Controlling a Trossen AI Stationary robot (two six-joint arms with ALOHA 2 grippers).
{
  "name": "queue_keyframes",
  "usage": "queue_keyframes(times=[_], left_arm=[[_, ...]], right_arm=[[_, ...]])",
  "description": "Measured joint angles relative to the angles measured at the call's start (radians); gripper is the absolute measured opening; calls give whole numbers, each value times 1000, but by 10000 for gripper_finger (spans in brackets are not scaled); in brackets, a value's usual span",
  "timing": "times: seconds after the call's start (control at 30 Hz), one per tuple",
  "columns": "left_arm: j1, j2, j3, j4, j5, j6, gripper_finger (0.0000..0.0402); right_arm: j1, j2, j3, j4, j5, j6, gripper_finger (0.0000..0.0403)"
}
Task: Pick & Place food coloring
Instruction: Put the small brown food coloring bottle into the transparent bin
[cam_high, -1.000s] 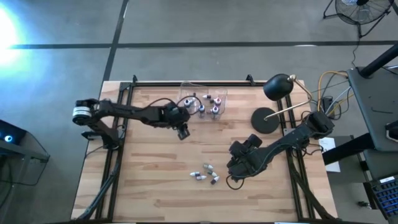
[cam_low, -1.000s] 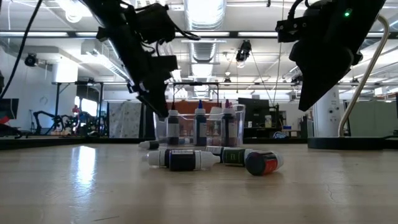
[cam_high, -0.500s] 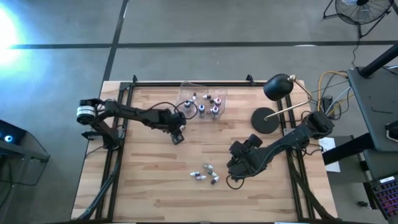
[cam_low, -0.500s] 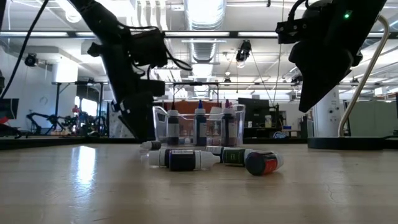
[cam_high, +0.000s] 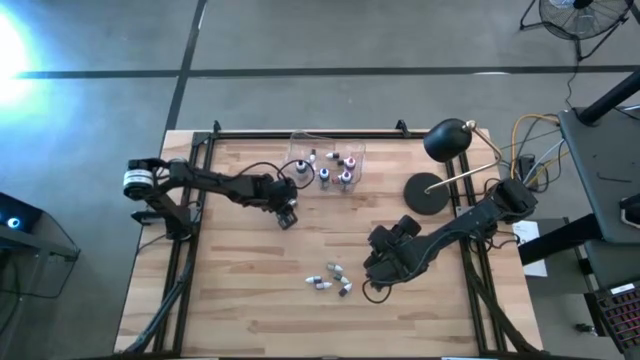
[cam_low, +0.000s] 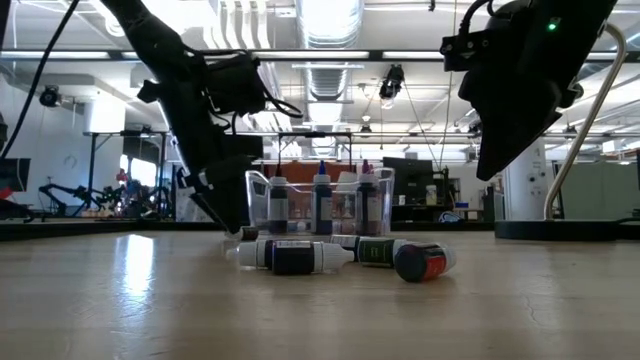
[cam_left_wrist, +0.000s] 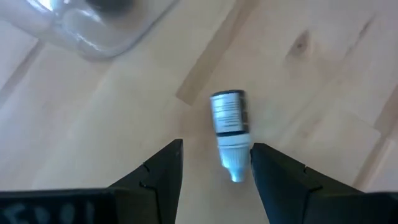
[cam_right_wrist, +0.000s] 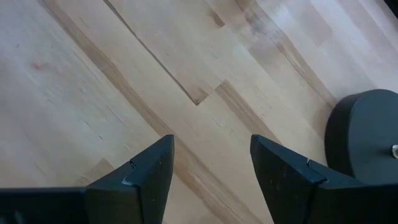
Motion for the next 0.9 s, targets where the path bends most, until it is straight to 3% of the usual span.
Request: queue_keyframes(times=[0.7,0.9], left_arm=[[32,0,-32,105,101,48,162],[32,19,-33,116,118,72,126]], right_arm=[[-2,0,0,5,1,-6,206],[-7,0,0,5,7,-7,206]])
